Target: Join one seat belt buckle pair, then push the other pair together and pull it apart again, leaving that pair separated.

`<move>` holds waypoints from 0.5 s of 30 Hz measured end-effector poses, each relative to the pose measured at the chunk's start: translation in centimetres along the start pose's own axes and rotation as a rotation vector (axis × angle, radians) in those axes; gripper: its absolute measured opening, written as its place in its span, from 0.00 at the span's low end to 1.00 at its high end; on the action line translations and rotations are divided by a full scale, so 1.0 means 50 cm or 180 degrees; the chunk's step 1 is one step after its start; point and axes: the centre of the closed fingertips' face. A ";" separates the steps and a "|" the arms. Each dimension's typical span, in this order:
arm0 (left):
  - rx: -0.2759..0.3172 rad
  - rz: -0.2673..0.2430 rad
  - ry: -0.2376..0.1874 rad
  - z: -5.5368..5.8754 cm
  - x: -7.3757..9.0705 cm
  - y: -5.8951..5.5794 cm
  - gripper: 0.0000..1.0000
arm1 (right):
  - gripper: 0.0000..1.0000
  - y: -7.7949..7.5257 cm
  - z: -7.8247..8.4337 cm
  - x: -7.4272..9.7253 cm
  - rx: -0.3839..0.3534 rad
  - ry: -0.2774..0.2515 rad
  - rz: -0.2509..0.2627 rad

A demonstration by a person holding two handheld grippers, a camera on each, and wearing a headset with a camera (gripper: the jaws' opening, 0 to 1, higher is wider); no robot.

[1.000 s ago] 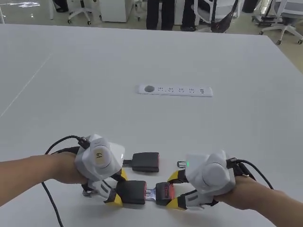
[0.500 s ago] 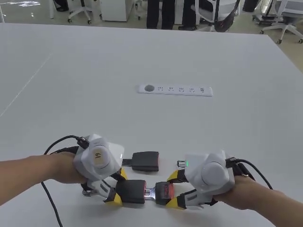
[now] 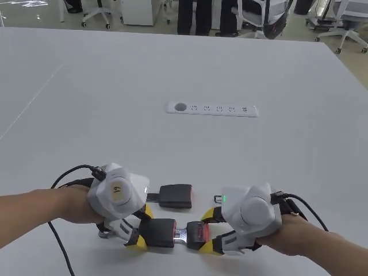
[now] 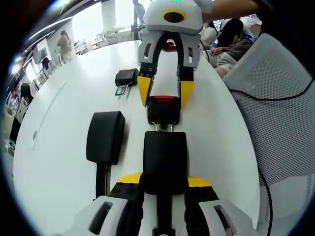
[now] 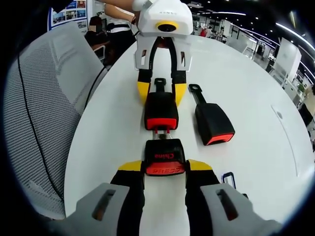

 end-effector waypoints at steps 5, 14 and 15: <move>-0.0003 -0.0007 0.0013 0.000 0.000 0.001 0.32 | 0.29 0.002 0.001 0.000 -0.0006 0.0016 -0.0007; 0.0006 -0.0014 0.0015 0.001 -0.002 0.001 0.31 | 0.29 0.005 -0.001 -0.002 -0.0027 0.0025 -0.0005; 0.0006 -0.0014 0.0015 0.000 -0.002 0.000 0.31 | 0.29 0.005 -0.001 -0.002 -0.0028 0.0025 -0.0005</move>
Point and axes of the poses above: the centre of the closed fingertips' face, and the gripper's own axes: x roughly backward along the fingers, y roughly to its left, z roughly out of its underside, and after that the axes turned 4 degrees about x, right-handed
